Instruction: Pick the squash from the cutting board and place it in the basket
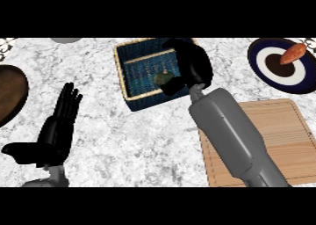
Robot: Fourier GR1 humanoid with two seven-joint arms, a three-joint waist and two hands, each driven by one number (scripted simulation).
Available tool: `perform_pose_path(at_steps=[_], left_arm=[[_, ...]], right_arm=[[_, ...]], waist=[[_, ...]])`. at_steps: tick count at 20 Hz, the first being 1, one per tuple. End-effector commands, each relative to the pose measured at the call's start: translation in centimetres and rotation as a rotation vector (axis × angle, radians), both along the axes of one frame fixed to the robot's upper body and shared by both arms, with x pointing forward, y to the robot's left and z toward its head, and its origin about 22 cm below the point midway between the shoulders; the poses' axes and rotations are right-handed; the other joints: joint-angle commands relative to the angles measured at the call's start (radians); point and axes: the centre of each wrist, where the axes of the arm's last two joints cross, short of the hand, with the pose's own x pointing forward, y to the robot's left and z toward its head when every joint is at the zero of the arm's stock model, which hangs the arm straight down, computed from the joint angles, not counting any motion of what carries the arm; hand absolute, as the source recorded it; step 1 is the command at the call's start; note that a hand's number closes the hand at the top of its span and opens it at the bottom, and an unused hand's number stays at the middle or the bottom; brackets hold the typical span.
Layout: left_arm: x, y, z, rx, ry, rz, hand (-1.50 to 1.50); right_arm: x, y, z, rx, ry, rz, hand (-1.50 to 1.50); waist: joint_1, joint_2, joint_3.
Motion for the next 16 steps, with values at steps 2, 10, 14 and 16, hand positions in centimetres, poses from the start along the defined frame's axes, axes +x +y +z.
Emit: perform_pose_path(at_steps=[2,10,14,16], left_arm=[[-0.5,0.3,0.0,0.014,-0.006,0.008,0.0],[1.1,-1.5,-0.3,0.013,-0.004,-0.002,0.0],[1.1,0.2,0.5,-0.022,0.021,0.003,0.0],[0.4,-2.4,1.6,-0.01,0.008,0.006,0.0]], right_arm=[[-0.6,-0.3,0.8,0.08,-0.022,0.024,-1.5],[1.2,-0.8,1.3,0.186,-0.235,-0.013,-1.5],[0.8,-4.6,3.8,0.23,-0.313,-0.064,-1.5],[-1.2,-2.0,3.4,0.22,-0.294,-0.095,-1.5]], waist=[[-0.005,-0.003,0.0],[0.001,0.002,0.0],[-0.009,-0.001,0.0],[-0.011,-0.005,0.0]])
